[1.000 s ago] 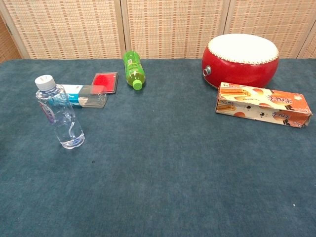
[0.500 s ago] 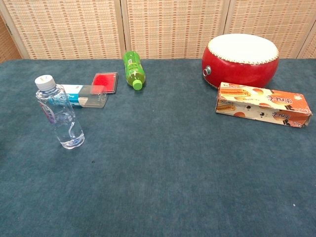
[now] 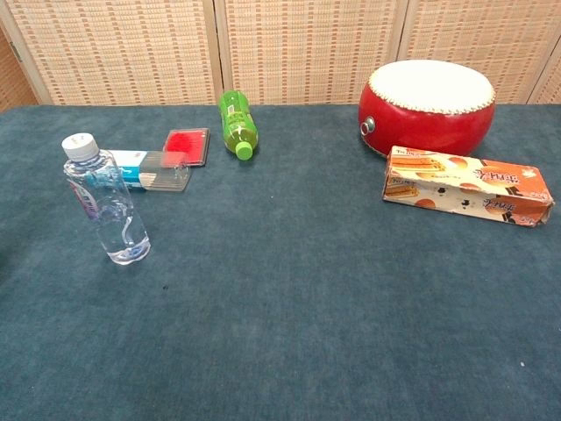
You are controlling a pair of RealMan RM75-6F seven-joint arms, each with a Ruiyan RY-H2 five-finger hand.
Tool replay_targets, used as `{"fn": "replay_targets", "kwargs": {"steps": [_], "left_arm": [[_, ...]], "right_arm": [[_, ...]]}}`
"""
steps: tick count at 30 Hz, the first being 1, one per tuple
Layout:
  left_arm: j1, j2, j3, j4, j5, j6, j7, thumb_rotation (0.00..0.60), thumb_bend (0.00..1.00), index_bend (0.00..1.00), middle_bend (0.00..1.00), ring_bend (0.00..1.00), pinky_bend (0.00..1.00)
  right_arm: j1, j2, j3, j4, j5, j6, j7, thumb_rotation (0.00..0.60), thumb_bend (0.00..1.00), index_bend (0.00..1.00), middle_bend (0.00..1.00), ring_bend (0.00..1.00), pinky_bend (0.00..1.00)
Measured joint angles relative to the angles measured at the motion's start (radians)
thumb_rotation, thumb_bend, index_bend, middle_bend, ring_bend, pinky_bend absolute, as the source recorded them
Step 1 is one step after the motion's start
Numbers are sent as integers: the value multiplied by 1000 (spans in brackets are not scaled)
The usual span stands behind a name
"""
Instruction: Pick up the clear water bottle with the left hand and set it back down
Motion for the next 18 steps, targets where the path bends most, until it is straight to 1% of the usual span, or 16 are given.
{"fn": "replay_targets", "kwargs": {"steps": [3, 7, 11, 14, 18], "left_arm": [[-20, -35, -28, 23, -21, -29, -100, 600, 327, 0, 0, 0, 17], [-47, -129, -64, 105, -29, -39, -236, 600, 329, 0, 0, 0, 17], [-66, -209, -85, 182, -33, -48, -359, 600, 333, 0, 0, 0, 17], [-82, -254, -92, 227, -37, -69, -425, 600, 333, 0, 0, 0, 16], [-95, -287, -97, 248, -41, -87, -464, 600, 333, 0, 0, 0, 16]], "right_arm": [[-3, -2, 3, 9, 1, 11, 8, 600, 168, 0, 0, 0, 213], [-4, -3, 1, 14, -8, 17, 12, 600, 168, 0, 0, 0, 213], [-5, -2, -2, 20, -14, 25, 22, 600, 168, 0, 0, 0, 213], [-5, -1, -1, 23, -13, 28, 29, 600, 169, 0, 0, 0, 213], [-4, -1, -1, 25, -13, 28, 32, 600, 168, 0, 0, 0, 213]]}}
